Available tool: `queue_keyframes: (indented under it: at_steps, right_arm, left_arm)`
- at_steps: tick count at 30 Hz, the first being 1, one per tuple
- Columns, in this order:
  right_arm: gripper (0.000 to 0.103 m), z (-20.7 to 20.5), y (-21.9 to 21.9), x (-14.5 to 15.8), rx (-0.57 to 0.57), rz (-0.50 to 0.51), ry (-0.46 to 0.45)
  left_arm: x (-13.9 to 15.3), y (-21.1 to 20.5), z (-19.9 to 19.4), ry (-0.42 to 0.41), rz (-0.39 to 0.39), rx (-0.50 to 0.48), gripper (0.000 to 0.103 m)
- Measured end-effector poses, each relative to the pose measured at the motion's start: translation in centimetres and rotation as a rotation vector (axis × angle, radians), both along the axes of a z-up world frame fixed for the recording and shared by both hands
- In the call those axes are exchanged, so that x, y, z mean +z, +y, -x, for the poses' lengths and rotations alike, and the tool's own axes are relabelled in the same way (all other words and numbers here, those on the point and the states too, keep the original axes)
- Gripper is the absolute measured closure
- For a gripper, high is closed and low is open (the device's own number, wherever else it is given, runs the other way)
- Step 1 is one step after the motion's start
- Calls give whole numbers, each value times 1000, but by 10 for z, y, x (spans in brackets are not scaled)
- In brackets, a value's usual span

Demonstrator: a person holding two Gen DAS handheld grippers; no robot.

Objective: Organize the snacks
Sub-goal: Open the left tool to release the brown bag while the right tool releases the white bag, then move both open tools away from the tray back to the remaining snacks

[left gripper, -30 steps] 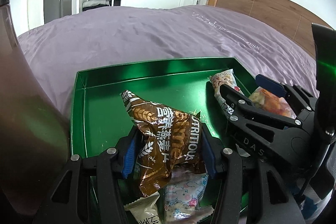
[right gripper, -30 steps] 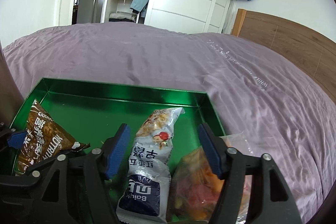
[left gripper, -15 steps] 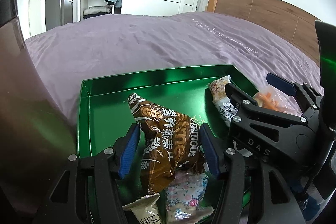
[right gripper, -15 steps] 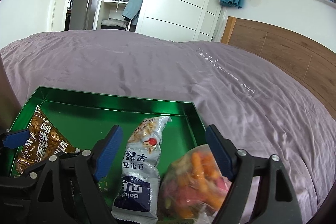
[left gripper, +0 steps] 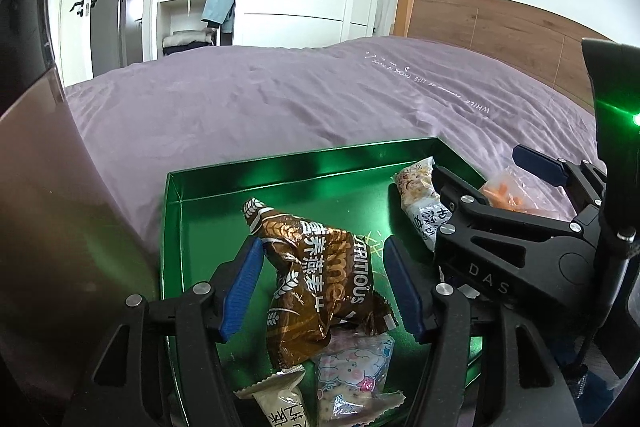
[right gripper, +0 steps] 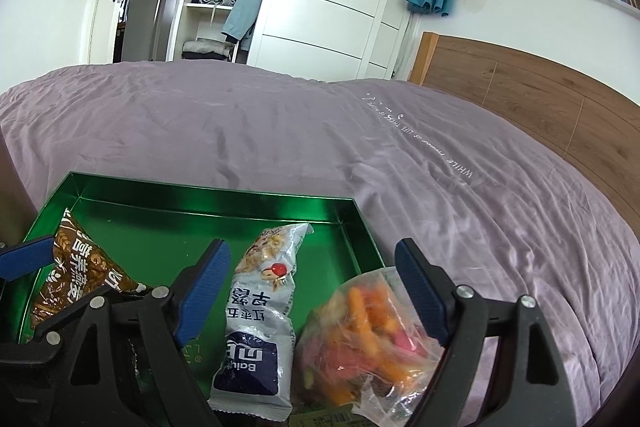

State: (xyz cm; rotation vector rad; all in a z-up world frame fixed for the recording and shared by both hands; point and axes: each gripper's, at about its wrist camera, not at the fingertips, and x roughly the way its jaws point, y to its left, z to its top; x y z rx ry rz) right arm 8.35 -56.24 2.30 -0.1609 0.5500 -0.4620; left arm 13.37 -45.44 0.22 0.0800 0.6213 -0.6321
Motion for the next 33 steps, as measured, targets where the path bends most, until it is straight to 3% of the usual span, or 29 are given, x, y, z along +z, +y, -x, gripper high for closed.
queue_keyframes:
  at_steps: [23,33]
  right_arm:
    - [0,11,11,28,-27,68,-34]
    - [0,37,8,55,-72,93,-49]
  left_arm:
    - [8,-1,12,-65,6,4,46]
    - [15,-4,26,-88,23,-31,46]
